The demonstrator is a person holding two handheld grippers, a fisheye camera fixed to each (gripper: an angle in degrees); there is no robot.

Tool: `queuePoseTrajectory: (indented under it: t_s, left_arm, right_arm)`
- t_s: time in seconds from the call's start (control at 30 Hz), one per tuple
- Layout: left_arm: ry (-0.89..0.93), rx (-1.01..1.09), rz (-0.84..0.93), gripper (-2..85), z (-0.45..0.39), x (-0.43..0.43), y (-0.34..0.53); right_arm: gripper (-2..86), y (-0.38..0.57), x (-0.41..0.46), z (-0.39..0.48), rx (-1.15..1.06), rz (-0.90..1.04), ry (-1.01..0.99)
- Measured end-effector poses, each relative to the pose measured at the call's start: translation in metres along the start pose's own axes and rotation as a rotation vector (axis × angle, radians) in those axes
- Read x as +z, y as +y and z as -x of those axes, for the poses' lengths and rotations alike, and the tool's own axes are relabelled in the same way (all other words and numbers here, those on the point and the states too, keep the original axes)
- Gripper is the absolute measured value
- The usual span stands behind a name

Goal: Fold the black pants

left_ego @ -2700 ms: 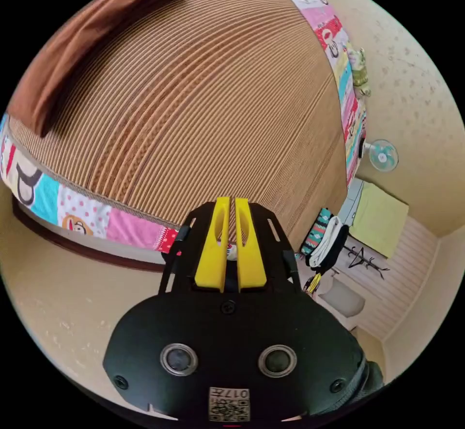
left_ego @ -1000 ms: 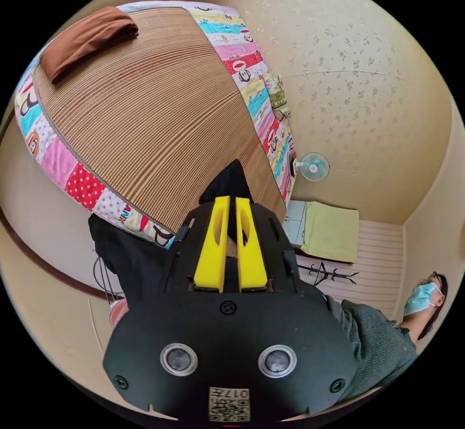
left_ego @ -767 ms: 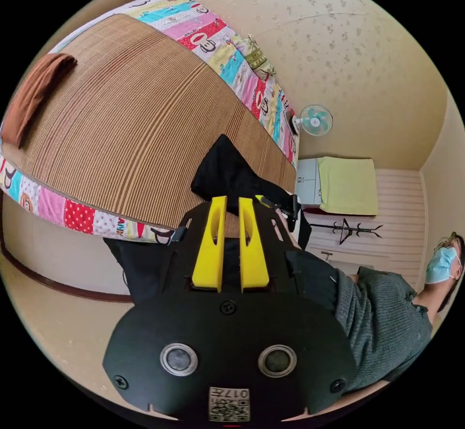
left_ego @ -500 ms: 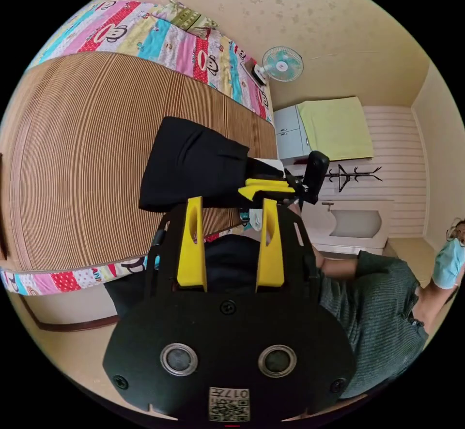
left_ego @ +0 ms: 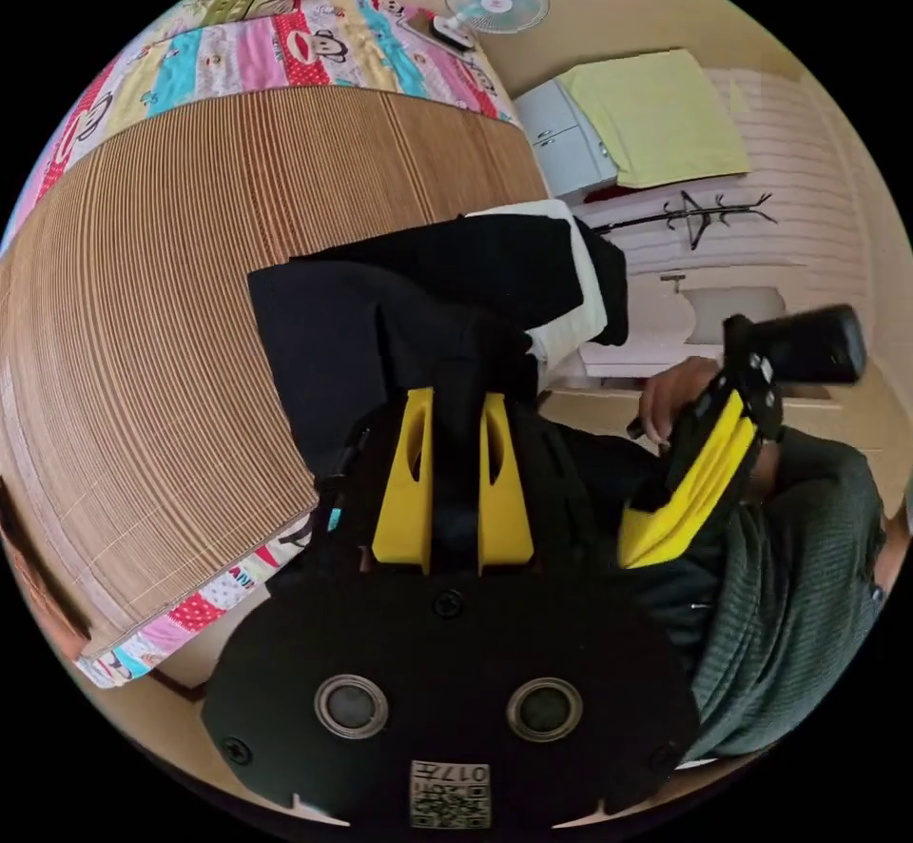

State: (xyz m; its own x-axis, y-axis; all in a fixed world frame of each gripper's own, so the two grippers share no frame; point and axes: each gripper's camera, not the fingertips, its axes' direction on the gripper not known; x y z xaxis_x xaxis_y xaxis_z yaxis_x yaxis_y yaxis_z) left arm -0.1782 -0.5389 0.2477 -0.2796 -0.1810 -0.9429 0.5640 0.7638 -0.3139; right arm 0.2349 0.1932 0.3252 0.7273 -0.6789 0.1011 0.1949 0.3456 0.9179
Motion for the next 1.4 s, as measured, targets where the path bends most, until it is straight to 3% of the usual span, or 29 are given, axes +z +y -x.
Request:
queuePoseTrajectory:
  t_s: [0.07,0.13,0.17,0.23,0.27,0.33,0.37,0.47,0.5,0.57,0.67,0.77,0.83,0.9,1.0,1.1,1.2,1.33,1.4]
  left_arm:
    - [0.138,0.035,-0.135,7.3,0.006,-0.017,0.034]
    - [0.221,0.097,-0.227,7.2,0.005,-0.033,0.058]
    - [0.279,0.141,-0.278,7.2,0.003,-0.043,0.071]
    - [0.351,0.213,-0.332,7.1,-0.004,-0.055,0.088]
    - [0.380,0.261,-0.355,7.1,-0.010,-0.061,0.096]
    - [0.400,0.318,-0.376,7.1,-0.023,-0.069,0.104]
    - [0.393,0.354,-0.374,7.1,-0.033,-0.073,0.106]
    - [0.315,0.478,-0.309,7.2,-0.069,-0.084,0.104]
    - [0.297,0.496,-0.299,7.2,-0.076,-0.087,0.104]
    - [0.253,0.528,-0.305,7.2,-0.093,-0.103,0.103]
    - [0.276,0.567,-0.349,7.2,-0.102,-0.125,0.108]
    - [0.348,0.604,-0.409,7.1,-0.109,-0.144,0.114]
    - [0.401,0.607,-0.449,7.2,-0.115,-0.153,0.113]
    - [0.439,0.613,-0.478,7.2,-0.125,-0.160,0.110]
    - [0.466,0.654,-0.486,7.4,-0.153,-0.171,0.100]
    - [0.475,0.716,-0.455,7.5,-0.187,-0.182,0.087]
    - [0.469,0.729,-0.436,7.5,-0.212,-0.200,0.073]
    - [0.462,0.706,-0.439,7.6,-0.229,-0.243,0.042]
    - [0.391,0.643,-0.418,7.6,-0.243,-0.259,0.008]
  right_arm:
    - [2.1,0.027,-0.051,-0.022,0.098,-0.193,-0.102]
    - [3.4,0.065,-0.093,-0.055,0.309,-0.350,-0.039]
    - [6.2,0.095,-0.112,-0.085,0.537,-0.383,0.046]
    - [19.5,0.140,-0.127,-0.130,0.846,-0.367,0.117]
    - [37.0,0.168,-0.127,-0.160,1.046,-0.312,0.144]
    - [39.2,0.201,-0.113,-0.203,1.164,-0.244,-0.053]
    - [37.0,0.217,-0.097,-0.223,1.174,-0.265,-0.255]
    - [7.9,0.250,-0.050,-0.243,1.153,-0.436,-0.747]
    - [4.0,0.256,-0.033,-0.239,1.091,-0.515,-0.924]
    - [3.0,0.262,-0.012,-0.227,1.061,-0.521,-1.051]
    - [3.0,0.272,-0.002,-0.202,1.104,-0.337,-0.840]
    - [6.7,0.299,-0.023,-0.178,1.133,-0.476,-0.690]
    - [15.1,0.326,-0.037,-0.169,1.243,-0.594,-0.659]
    - [29.0,0.354,-0.046,-0.163,1.371,-0.647,-0.626]
    - [31.8,0.359,-0.031,-0.169,1.350,-0.641,-0.777]
    - [29.0,0.337,-0.002,-0.175,1.190,-0.714,-1.047]
    - [5.9,0.302,0.002,-0.168,0.832,-0.915,-1.274]
    - [0.0,0.302,-0.039,-0.152,0.752,-0.973,-1.038]
    - [-0.6,0.304,-0.098,-0.138,0.722,-1.003,-0.798]
